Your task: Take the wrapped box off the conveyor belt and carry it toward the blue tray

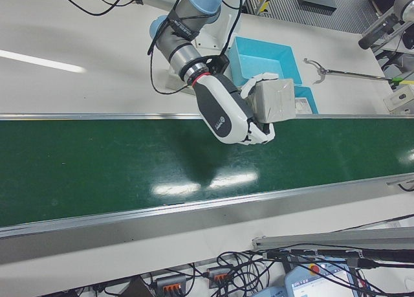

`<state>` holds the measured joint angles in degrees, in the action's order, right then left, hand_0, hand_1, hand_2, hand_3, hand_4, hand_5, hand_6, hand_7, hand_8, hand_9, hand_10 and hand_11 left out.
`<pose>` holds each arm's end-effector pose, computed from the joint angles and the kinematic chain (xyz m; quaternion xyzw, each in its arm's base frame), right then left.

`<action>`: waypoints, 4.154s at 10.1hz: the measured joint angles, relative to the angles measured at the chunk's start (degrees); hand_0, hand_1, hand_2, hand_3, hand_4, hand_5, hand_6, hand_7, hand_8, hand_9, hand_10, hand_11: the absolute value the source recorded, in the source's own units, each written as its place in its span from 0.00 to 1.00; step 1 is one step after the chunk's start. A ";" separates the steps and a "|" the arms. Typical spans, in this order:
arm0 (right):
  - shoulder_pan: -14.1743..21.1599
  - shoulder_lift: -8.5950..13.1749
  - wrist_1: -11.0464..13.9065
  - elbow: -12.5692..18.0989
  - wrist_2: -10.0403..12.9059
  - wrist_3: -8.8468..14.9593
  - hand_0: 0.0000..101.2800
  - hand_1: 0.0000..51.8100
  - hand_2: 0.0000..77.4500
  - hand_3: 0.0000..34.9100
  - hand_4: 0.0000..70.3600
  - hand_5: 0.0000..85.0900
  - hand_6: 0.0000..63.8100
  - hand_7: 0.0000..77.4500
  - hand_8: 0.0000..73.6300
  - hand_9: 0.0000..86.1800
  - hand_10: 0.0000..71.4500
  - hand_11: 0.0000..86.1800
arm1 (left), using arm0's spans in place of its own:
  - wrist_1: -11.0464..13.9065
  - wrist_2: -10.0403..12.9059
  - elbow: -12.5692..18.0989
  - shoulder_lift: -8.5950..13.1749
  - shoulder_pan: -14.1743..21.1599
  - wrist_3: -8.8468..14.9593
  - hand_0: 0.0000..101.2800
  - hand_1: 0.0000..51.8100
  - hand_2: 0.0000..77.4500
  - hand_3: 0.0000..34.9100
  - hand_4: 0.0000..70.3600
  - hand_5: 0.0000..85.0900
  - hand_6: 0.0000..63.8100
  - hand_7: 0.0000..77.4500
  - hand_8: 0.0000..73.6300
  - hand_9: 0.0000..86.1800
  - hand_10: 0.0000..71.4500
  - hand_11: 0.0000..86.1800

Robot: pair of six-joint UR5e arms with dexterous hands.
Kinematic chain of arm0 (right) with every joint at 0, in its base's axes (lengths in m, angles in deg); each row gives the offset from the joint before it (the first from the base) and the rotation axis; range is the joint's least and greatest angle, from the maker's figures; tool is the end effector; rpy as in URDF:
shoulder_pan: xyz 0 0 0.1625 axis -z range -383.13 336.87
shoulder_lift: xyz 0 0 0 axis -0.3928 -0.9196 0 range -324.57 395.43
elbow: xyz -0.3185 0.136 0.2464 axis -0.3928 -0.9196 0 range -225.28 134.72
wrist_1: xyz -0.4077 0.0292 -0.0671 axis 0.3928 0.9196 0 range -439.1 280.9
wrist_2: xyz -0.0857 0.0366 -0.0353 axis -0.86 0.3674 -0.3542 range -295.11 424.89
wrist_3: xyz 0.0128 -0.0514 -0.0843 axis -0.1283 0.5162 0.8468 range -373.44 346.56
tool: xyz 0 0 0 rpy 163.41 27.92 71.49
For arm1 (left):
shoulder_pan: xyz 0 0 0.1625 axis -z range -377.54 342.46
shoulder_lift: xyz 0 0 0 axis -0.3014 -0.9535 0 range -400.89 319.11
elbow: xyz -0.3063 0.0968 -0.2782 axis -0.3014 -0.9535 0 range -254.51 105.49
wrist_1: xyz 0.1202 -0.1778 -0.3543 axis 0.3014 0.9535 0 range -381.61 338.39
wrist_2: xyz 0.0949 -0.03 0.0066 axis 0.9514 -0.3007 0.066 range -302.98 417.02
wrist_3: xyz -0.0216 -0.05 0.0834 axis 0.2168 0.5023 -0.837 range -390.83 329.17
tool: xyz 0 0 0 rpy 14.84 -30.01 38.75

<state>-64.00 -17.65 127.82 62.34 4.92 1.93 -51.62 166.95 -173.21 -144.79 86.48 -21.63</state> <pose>-0.3379 -0.5346 0.2312 -0.1115 -0.8296 0.5413 0.0795 -0.2283 -0.5038 0.5352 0.1026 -0.6549 0.7478 0.0371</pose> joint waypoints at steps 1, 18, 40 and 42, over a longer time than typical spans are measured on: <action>2.05 1.48 0.16 0.27 1.20 0.17 0.42 0.00 0.44 0.00 0.23 0.81 0.62 0.67 0.77 0.76 0.61 0.73 | 0.00 0.00 0.00 0.00 0.00 0.00 0.00 0.00 0.01 0.00 0.00 0.01 0.00 0.00 0.00 0.00 0.01 0.00; 28.96 9.04 -10.56 -0.87 20.71 20.99 0.44 0.00 0.40 0.00 0.25 0.81 0.62 0.74 0.83 0.81 0.55 0.63 | -0.01 0.00 0.00 0.00 0.00 0.00 0.00 0.00 0.01 0.00 0.00 0.01 0.00 0.00 0.00 0.00 0.01 0.00; 28.06 9.03 -9.73 -0.76 20.20 20.41 0.47 0.28 0.20 0.88 0.00 0.07 0.00 0.09 0.00 0.02 0.02 0.03 | 0.00 0.00 0.00 0.00 0.00 0.00 0.00 0.00 0.01 0.00 0.00 0.01 0.00 0.00 0.00 0.00 0.00 0.00; 28.06 9.03 -9.73 -0.76 20.20 20.41 0.47 0.28 0.20 0.88 0.00 0.07 0.00 0.09 0.00 0.02 0.02 0.03 | 0.00 0.00 0.00 0.00 0.00 0.00 0.00 0.00 0.01 0.00 0.00 0.01 0.00 0.01 0.00 0.00 0.00 0.00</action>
<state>-35.94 -8.61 118.09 61.58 25.12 22.34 -51.62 166.95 -173.21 -144.79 86.48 -21.63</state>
